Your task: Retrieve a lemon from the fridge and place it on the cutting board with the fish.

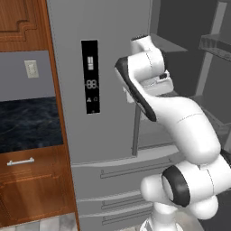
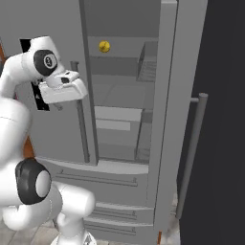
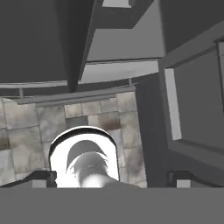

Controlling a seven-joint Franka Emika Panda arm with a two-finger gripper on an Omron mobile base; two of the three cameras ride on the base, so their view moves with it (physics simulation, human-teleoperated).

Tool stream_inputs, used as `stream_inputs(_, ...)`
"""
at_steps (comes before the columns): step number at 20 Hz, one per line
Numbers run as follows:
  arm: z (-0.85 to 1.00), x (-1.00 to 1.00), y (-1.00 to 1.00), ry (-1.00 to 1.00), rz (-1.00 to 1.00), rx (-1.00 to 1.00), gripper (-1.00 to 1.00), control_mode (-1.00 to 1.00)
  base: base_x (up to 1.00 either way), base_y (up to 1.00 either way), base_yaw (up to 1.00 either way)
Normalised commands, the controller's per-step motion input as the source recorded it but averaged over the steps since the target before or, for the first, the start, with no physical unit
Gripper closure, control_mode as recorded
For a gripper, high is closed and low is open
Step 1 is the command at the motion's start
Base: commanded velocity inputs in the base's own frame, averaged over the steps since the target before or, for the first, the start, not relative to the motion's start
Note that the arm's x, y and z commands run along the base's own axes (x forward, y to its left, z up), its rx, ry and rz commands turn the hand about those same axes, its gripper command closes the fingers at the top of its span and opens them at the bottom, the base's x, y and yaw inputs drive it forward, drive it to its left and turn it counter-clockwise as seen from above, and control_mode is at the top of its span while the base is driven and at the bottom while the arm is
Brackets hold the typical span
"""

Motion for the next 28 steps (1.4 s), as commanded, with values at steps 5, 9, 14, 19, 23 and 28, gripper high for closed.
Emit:
stream_inputs(5,0.00,-0.18,-0.03,-0.72,-0.01,0.13,-1.00,-1.00,0.00,0.00,0.00)
stream_inputs(9,0.00,-0.04,-0.01,-0.12,0.00,0.02,-1.00,-1.00,0.00,0.00,0.00)
stream_inputs(14,0.00,0.03,-0.03,-0.10,0.04,0.00,-1.00,-1.00,0.00,0.00,0.00)
stream_inputs(19,0.00,0.05,0.00,-0.28,0.25,0.01,-1.00,-1.00,0.00,0.00,0.00)
stream_inputs(23,0.01,0.21,0.00,-0.15,0.15,0.00,-1.00,-1.00,0.00,0.00,0.00)
stream_inputs(28,0.02,0.20,0.01,0.00,0.01,0.00,-1.00,-1.00,0.00,0.00,0.00)
